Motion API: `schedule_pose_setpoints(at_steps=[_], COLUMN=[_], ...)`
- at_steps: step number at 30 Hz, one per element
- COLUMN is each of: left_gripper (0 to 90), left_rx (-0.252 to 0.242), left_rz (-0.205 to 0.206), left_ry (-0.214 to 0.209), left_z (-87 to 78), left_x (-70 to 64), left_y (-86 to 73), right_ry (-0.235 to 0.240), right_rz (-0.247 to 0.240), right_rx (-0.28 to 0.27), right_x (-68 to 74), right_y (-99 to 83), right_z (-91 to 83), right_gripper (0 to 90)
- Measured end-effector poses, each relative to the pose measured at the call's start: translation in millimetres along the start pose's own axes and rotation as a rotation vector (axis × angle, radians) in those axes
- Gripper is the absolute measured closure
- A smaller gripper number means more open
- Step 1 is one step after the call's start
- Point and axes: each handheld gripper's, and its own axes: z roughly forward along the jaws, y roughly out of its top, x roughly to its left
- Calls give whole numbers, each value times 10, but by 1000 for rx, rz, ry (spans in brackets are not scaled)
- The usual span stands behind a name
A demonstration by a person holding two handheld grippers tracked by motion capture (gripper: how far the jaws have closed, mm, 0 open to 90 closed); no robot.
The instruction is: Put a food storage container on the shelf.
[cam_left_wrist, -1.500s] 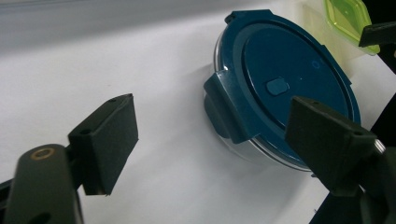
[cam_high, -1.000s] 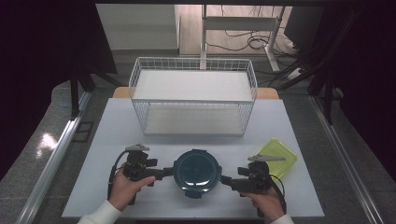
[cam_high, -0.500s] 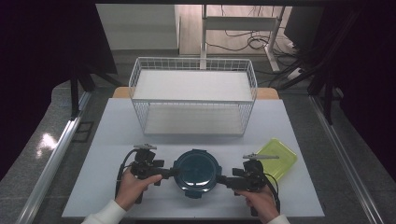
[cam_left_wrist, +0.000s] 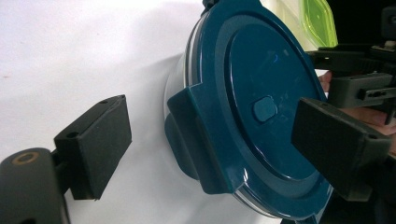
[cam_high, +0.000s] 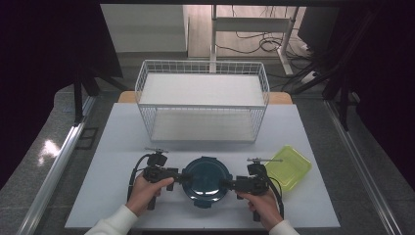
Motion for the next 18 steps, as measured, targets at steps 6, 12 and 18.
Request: schedule_pose_setpoints(at_steps=[6, 12, 18], left_gripper=[137, 172, 265], left_rx=[19, 28, 33], left_rz=[-27, -49, -62], left_ry=[-26, -49, -90], left_z=[71, 106, 125], left_x=[30, 38, 23], left_y=[-30, -53, -54], right_ry=[24, 50, 96], right_rz=[26, 68, 123], right_rx=[20, 32, 49], right_x=[-9, -15, -7], right_y=[-15, -51, -72], right_z=[102, 133, 145], right_gripper=[91, 97, 186])
